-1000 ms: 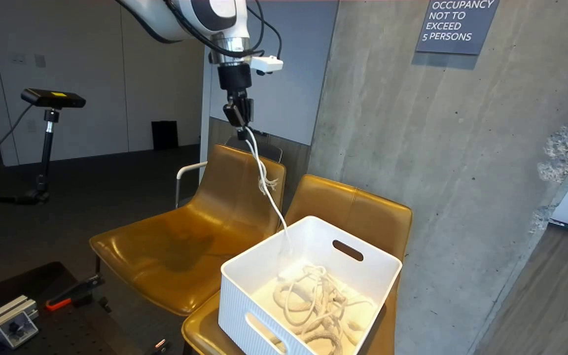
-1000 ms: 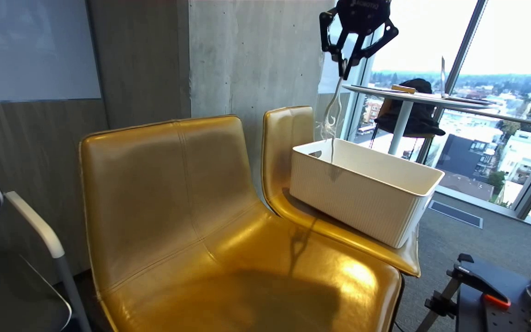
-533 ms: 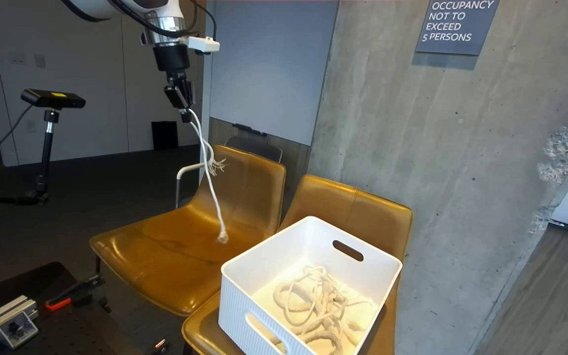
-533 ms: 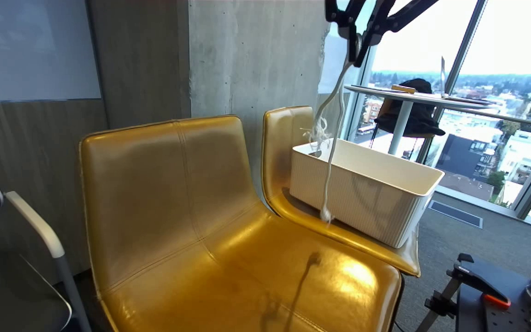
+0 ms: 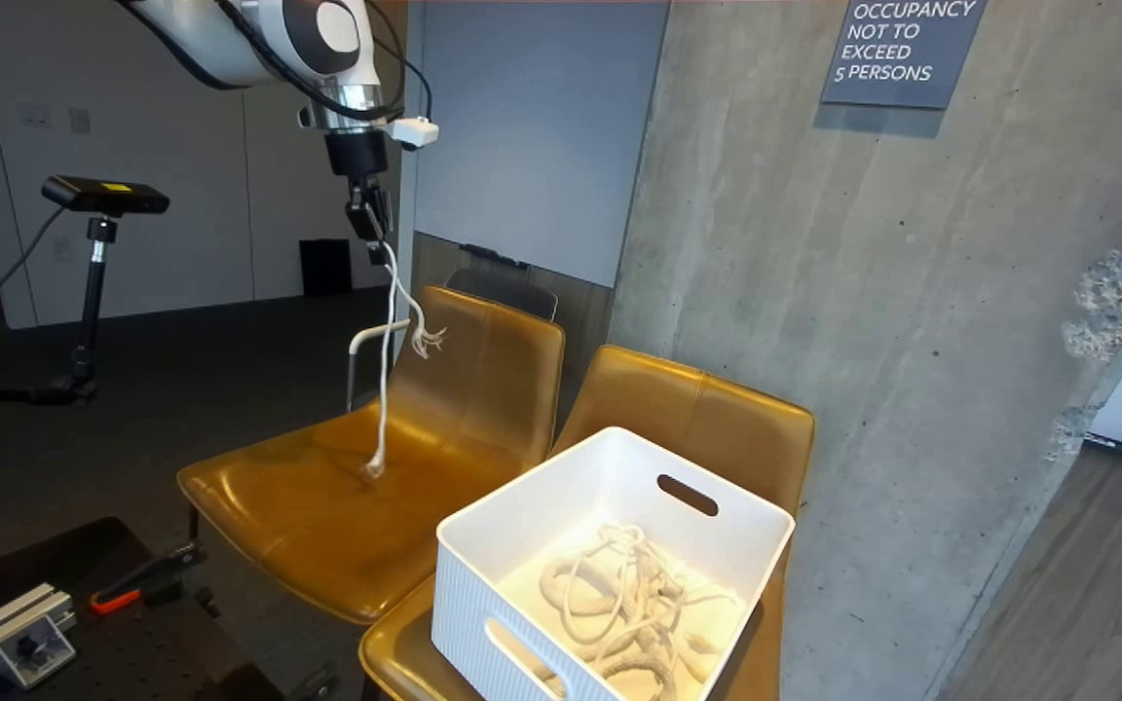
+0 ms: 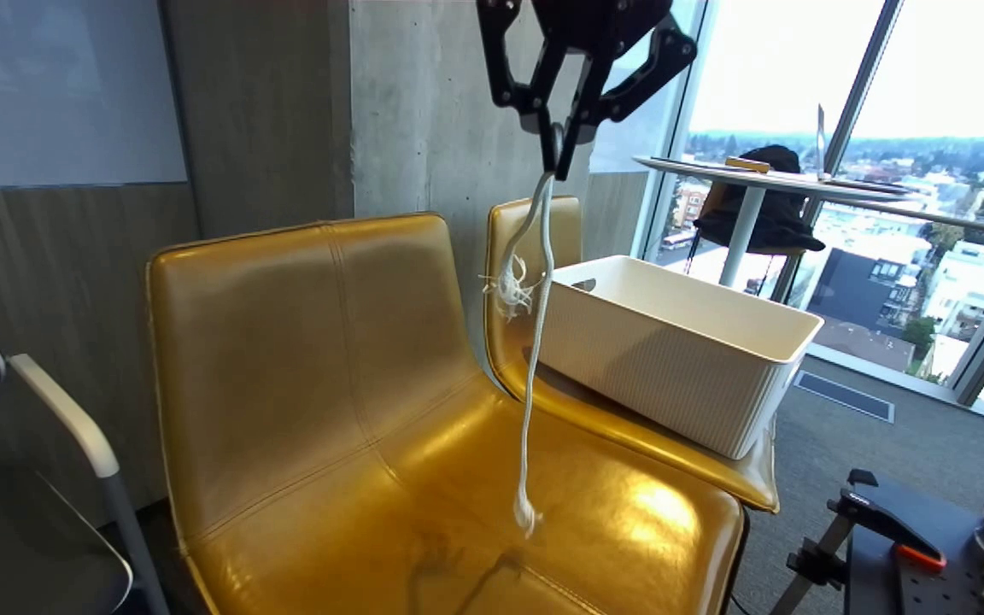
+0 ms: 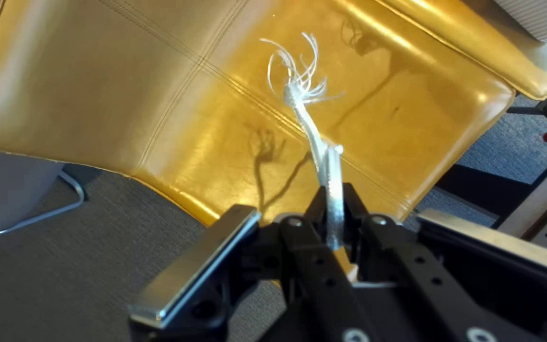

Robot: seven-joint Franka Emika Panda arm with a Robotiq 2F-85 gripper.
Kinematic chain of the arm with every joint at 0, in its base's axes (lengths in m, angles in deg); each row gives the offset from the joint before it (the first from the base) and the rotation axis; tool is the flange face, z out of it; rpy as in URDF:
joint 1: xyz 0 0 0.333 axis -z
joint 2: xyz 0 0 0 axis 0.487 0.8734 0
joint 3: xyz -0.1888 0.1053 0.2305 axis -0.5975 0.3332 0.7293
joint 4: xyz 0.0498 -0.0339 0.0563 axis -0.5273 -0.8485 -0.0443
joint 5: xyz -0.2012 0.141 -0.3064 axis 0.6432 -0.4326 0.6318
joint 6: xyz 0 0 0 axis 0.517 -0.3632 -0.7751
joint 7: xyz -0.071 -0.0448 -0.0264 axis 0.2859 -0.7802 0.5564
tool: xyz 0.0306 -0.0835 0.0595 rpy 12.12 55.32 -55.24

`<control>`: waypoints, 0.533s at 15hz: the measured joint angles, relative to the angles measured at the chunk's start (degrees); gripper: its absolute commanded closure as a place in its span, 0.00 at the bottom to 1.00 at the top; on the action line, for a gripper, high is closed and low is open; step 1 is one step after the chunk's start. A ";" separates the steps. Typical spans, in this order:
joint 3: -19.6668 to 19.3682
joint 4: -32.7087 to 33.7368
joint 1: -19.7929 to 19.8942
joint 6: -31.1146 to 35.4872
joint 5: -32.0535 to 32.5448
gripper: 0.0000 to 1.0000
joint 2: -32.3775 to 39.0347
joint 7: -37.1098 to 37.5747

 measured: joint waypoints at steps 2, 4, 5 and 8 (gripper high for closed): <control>-0.01 3.70 0.33 -0.03 -0.94 0.98 4.20 -0.65; -0.02 6.23 0.49 -0.34 -1.88 0.98 7.54 -0.85; -0.03 7.06 0.79 -0.83 -2.73 0.98 8.87 -1.16; -0.32 6.94 3.01 -2.31 -5.14 0.98 10.79 -2.24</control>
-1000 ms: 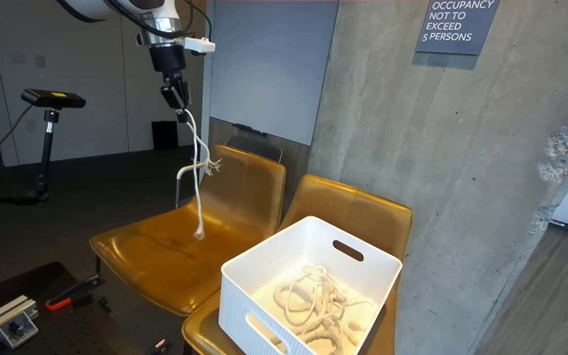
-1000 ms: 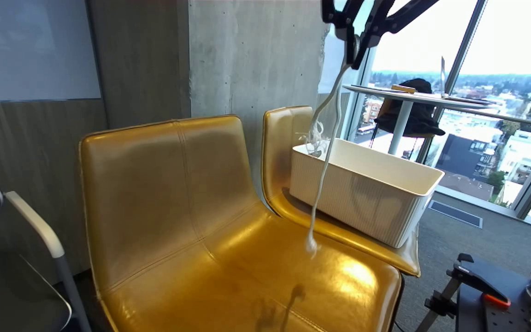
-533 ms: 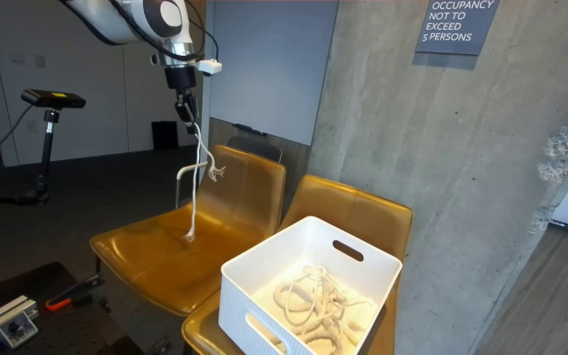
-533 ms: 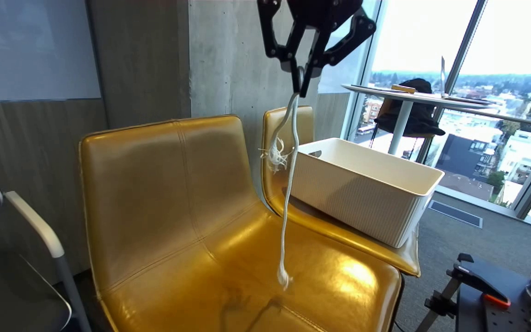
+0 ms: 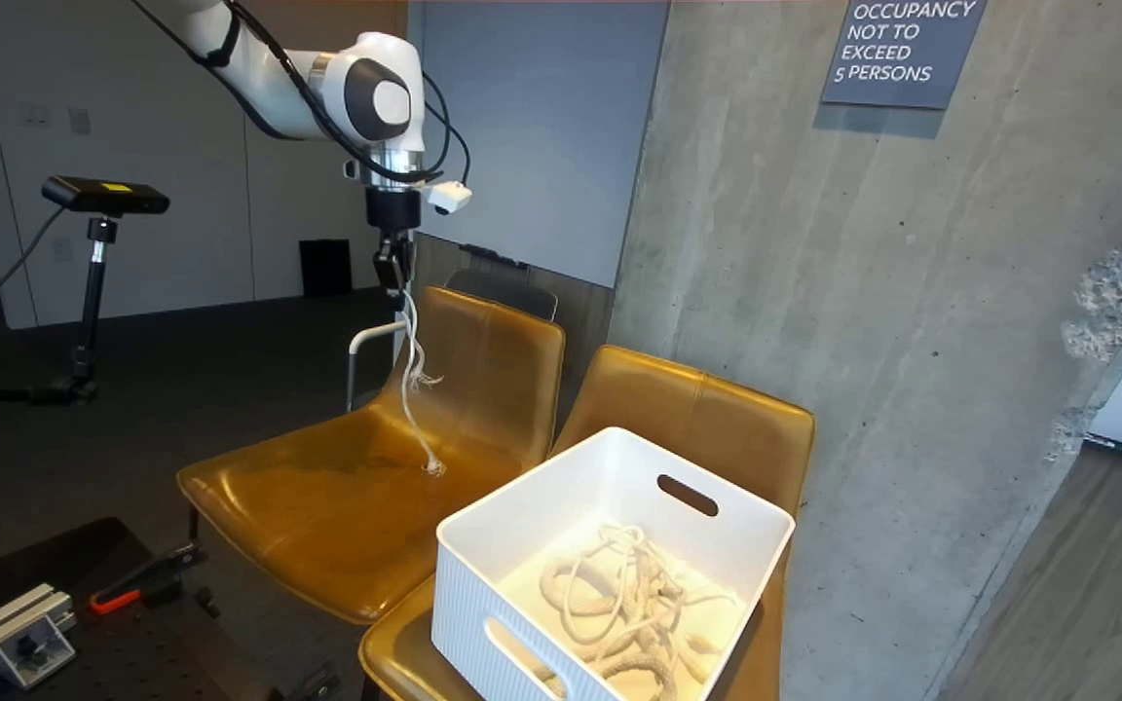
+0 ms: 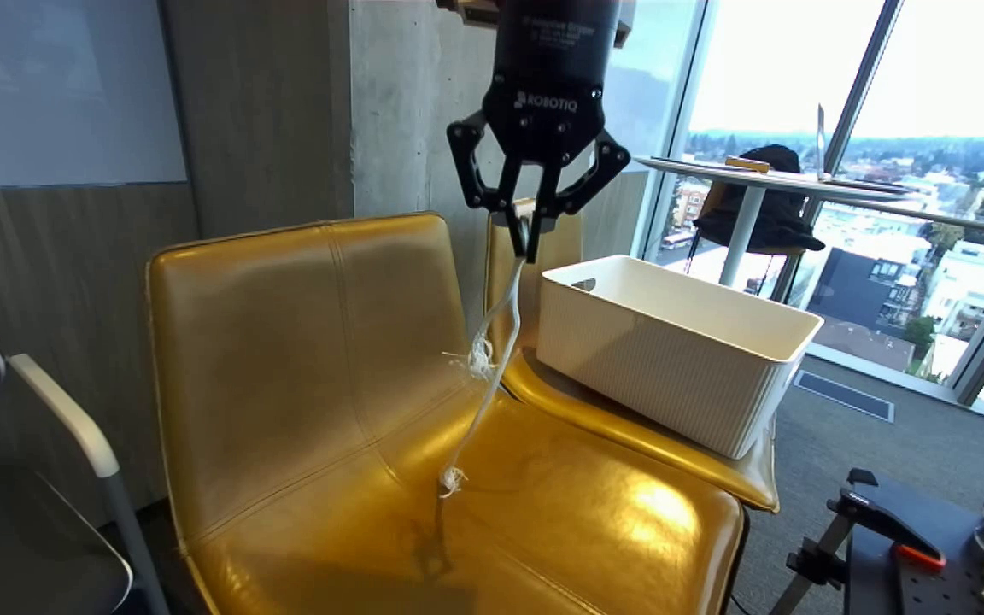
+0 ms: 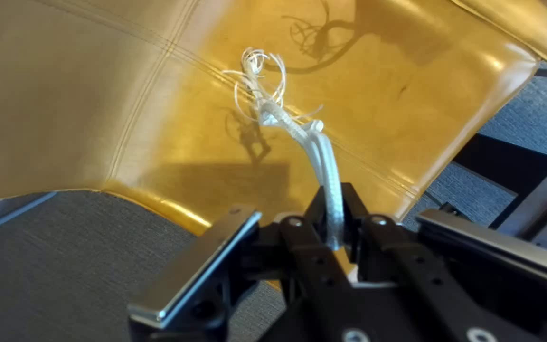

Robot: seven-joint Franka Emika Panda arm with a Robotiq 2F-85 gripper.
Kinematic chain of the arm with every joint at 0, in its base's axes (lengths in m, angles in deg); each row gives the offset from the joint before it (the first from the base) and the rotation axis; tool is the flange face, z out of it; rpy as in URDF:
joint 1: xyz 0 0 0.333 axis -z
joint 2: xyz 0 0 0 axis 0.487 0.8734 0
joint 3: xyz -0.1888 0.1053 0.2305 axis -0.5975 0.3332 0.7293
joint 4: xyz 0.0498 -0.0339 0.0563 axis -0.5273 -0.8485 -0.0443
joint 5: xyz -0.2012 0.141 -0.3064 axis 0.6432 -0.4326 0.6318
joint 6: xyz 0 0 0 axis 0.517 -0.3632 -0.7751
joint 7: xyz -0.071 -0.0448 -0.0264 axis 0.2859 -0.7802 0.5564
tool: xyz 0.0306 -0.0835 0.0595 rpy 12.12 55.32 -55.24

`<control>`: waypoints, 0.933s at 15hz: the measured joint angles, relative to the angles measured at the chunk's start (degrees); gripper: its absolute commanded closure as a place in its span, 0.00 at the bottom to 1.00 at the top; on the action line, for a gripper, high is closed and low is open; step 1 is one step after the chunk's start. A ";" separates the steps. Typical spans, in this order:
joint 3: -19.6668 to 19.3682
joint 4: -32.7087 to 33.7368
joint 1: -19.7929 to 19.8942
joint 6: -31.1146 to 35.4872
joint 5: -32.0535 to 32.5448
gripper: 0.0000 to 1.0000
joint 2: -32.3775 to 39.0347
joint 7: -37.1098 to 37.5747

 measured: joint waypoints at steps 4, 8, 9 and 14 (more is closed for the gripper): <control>-0.42 -4.14 4.14 1.54 -2.94 0.98 -0.86 -0.88; -0.26 -12.11 4.99 8.22 -4.71 0.98 -2.58 -1.03; -0.15 -14.25 4.88 10.43 -4.76 0.67 -2.90 -1.03; -0.39 -21.63 4.68 22.09 -4.62 0.38 -3.87 -1.01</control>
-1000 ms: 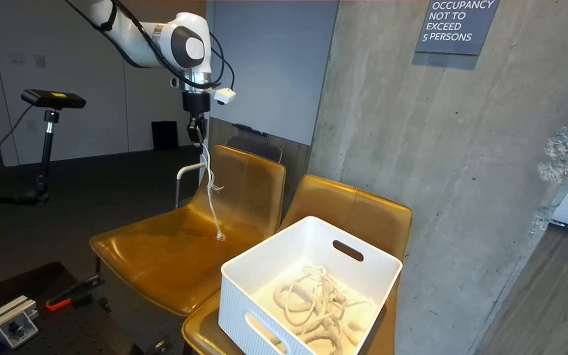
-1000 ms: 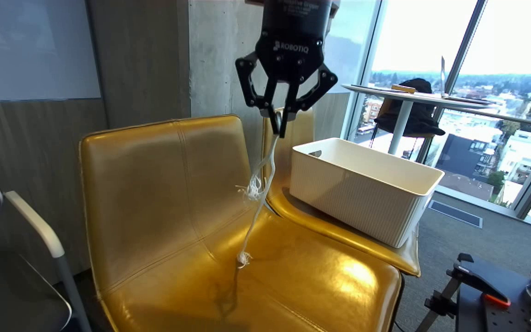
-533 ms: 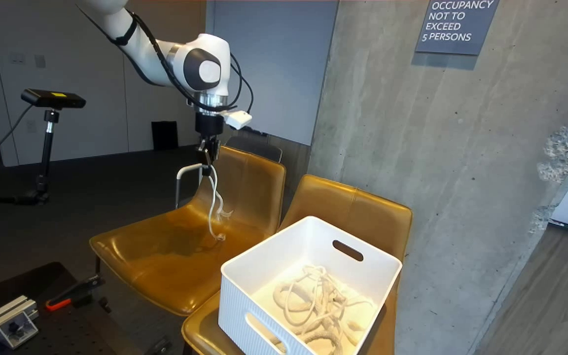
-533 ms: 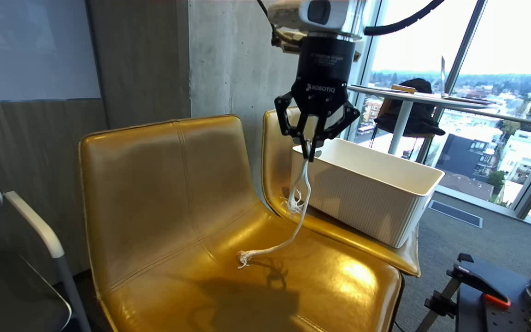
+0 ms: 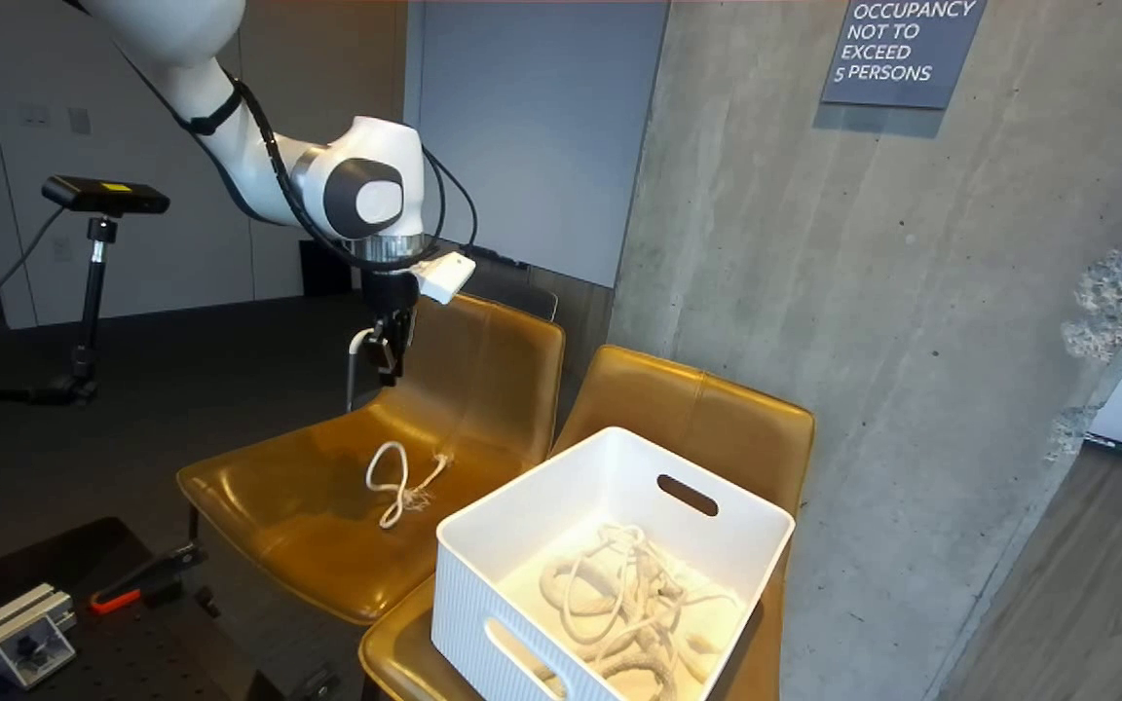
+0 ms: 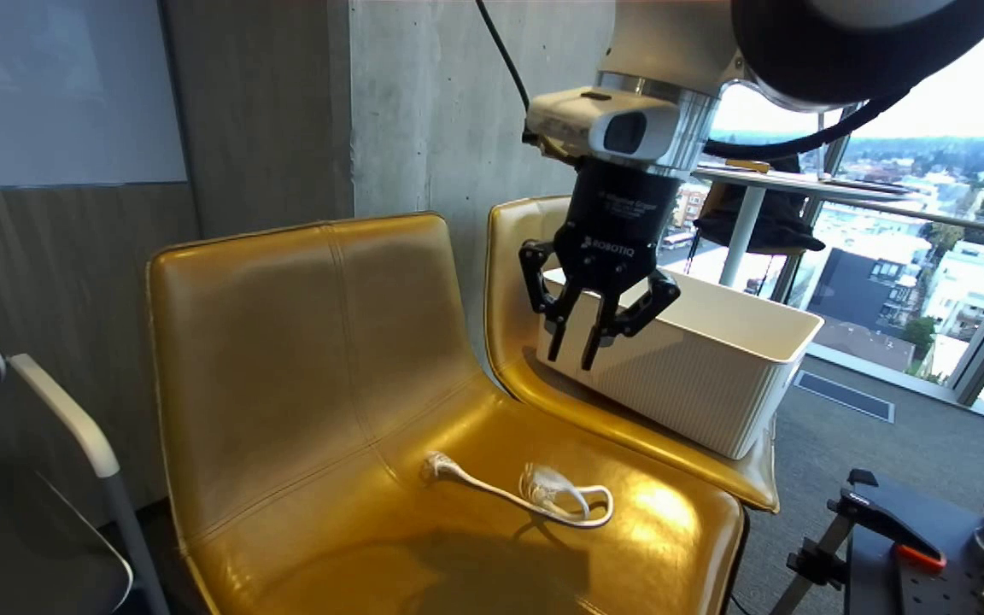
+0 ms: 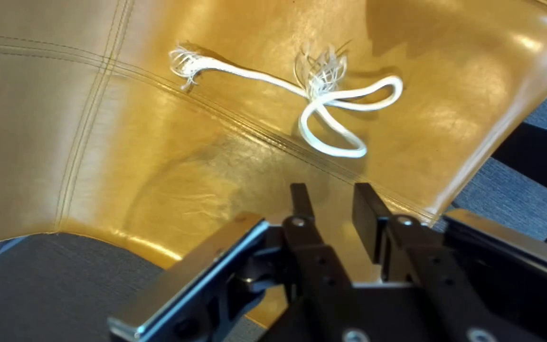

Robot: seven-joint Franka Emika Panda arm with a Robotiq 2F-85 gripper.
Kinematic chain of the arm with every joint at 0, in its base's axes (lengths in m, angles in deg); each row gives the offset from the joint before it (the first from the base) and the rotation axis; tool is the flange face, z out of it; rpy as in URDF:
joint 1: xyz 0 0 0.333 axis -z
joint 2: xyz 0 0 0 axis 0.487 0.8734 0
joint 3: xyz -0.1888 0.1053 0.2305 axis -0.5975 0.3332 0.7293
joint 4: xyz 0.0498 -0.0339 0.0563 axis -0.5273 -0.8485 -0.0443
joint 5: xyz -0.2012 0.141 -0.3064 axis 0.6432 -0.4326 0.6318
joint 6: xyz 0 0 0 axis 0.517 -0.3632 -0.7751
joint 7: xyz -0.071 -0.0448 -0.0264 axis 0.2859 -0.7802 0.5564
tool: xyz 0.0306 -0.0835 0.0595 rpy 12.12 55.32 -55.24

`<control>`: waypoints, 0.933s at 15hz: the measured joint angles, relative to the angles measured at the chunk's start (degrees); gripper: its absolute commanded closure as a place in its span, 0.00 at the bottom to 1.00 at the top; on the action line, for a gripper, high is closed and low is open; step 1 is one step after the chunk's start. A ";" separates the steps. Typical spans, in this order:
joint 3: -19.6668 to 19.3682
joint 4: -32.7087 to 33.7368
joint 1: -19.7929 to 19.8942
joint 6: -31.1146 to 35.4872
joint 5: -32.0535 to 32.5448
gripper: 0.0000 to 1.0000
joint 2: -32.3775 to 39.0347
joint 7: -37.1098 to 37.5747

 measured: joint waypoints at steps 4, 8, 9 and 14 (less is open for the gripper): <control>-1.55 1.12 1.30 2.87 0.03 0.08 -0.20 0.02; -5.38 9.28 3.46 2.10 0.73 0.00 4.13 0.04; -6.46 12.23 4.12 1.41 1.24 0.00 6.35 0.19; -10.55 27.92 8.51 -6.01 2.35 0.00 18.71 1.48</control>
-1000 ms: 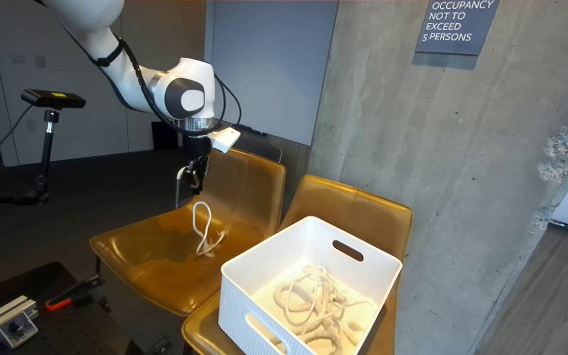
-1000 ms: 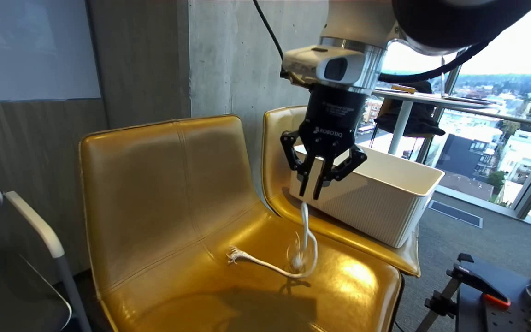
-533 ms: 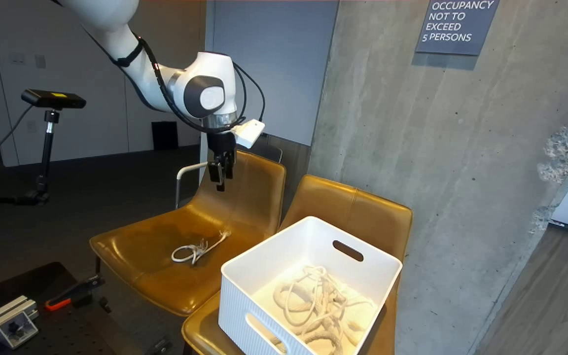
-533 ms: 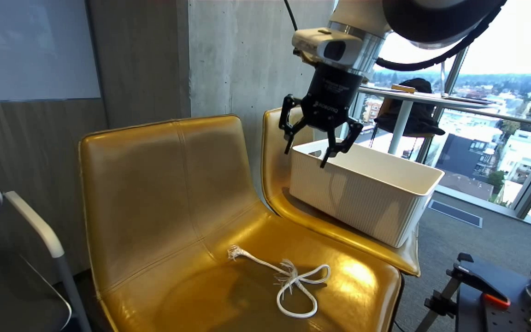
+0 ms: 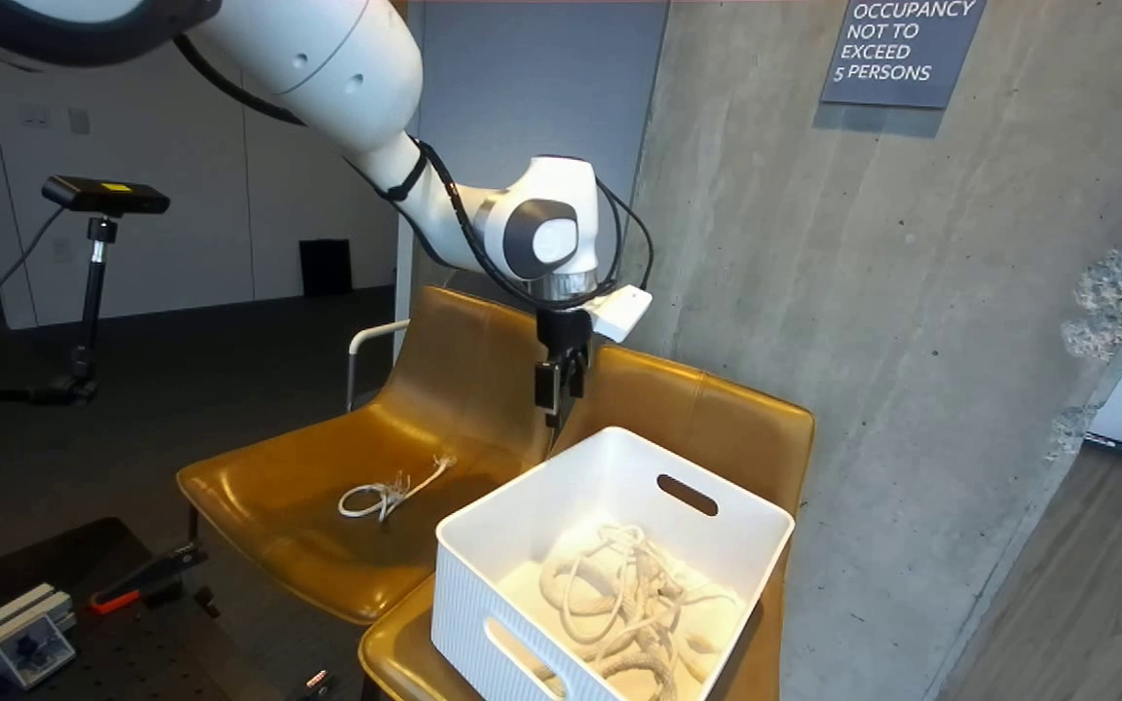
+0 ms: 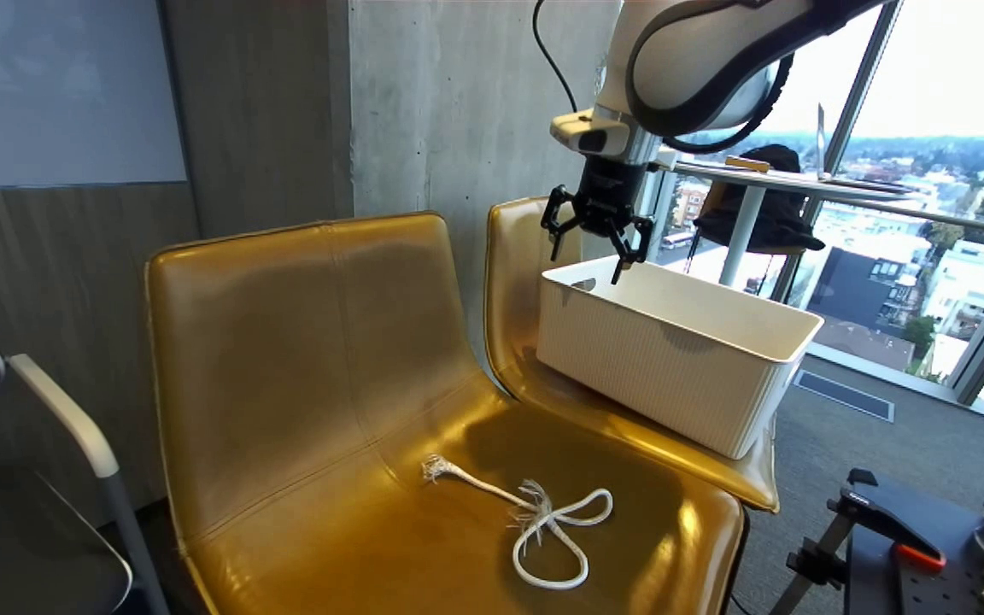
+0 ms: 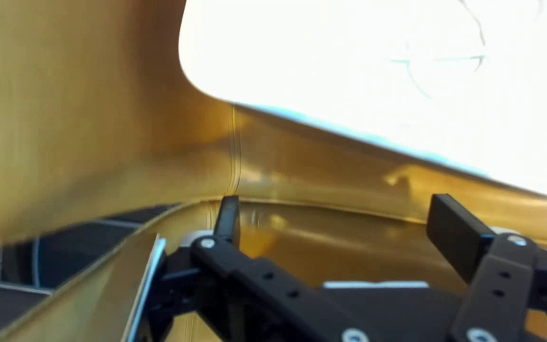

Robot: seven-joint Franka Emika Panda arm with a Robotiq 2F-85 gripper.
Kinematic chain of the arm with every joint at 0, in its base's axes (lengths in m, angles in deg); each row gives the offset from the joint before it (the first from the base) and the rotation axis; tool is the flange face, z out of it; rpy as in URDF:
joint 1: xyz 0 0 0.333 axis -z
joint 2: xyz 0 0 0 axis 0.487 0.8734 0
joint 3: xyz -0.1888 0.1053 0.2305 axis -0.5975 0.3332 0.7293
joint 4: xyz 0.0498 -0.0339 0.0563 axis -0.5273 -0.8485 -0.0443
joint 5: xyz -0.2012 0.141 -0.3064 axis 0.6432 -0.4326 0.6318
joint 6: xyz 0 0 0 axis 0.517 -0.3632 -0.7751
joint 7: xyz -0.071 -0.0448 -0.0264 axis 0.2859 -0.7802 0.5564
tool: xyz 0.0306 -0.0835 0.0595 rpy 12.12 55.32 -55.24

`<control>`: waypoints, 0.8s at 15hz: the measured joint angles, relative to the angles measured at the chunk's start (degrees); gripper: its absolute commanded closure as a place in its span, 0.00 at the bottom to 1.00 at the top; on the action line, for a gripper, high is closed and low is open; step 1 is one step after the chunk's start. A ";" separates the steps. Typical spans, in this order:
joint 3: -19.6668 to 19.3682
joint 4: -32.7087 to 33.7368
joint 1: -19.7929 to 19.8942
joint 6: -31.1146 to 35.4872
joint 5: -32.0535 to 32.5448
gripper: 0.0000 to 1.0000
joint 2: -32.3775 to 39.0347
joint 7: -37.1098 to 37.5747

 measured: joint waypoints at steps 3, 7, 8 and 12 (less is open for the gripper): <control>-0.86 8.72 4.15 -4.47 0.00 0.00 5.47 -1.10; -1.83 15.84 9.72 -7.93 -0.01 0.00 9.11 -3.47; -1.91 16.60 11.16 -8.43 -0.02 0.00 9.77 -4.12; -1.93 16.66 15.33 -8.96 -0.61 0.00 12.63 -6.54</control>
